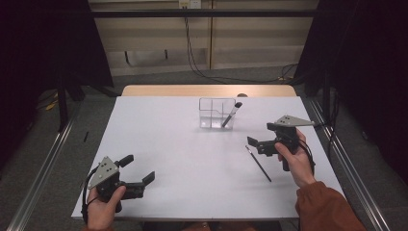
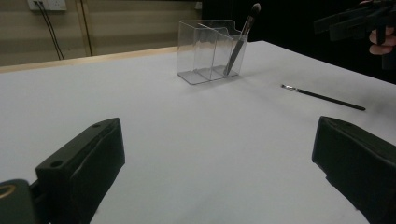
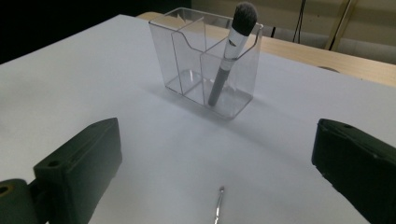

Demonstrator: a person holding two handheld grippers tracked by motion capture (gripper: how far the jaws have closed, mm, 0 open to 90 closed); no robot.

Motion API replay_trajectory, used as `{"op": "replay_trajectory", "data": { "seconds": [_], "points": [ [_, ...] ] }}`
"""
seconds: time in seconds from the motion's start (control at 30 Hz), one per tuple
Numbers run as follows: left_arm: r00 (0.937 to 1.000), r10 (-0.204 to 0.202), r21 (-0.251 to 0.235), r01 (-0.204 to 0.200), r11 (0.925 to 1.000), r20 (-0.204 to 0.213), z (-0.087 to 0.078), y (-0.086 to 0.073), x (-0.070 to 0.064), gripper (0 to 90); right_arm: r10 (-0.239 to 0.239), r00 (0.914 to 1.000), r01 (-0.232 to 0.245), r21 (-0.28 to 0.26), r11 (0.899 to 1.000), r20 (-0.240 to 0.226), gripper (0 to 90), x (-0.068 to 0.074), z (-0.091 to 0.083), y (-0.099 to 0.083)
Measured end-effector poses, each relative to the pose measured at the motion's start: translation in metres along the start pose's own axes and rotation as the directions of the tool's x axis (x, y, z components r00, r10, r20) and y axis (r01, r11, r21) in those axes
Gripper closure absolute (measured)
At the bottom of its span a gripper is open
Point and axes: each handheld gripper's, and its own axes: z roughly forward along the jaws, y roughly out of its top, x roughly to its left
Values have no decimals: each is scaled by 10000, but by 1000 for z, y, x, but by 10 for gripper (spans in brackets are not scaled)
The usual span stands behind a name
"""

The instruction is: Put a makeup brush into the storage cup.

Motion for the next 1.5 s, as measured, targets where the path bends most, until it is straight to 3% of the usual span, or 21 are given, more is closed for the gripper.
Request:
{"op": "replay_trajectory", "data": {
  "seconds": [0.23,0.53,0.8,1.13,1.2,1.4,1.5],
  "points": [
    [10000,-14,-8,14,10000,-25,0,0,1,25,-16,10000,21,1067,9943,-49,17,-4,5,4],
    [10000,43,46,-42,10000,-39,-1,0,1,25,120,9993,-32,2466,9691,-341,31,-11,11,7],
    [9999,72,61,-72,10000,-75,-2,-1,1,25,167,9986,-1,3114,9503,-506,35,-14,13,10],
    [10000,73,71,-73,9999,-61,-3,-1,0,25,27,9976,267,4191,9075,-694,38,-16,23,13],
    [10000,77,71,-77,9999,-45,-3,-1,0,25,9,9982,262,4458,8947,-604,47,-15,25,13],
    [10000,65,87,-65,9999,-29,-2,-1,0,25,-78,9970,448,4878,8718,-775,42,-16,30,13],
    [10000,68,81,-68,9999,-25,-2,-1,0,25,-72,9967,480,5190,8535,-804,61,-15,34,14]
  ]
}}
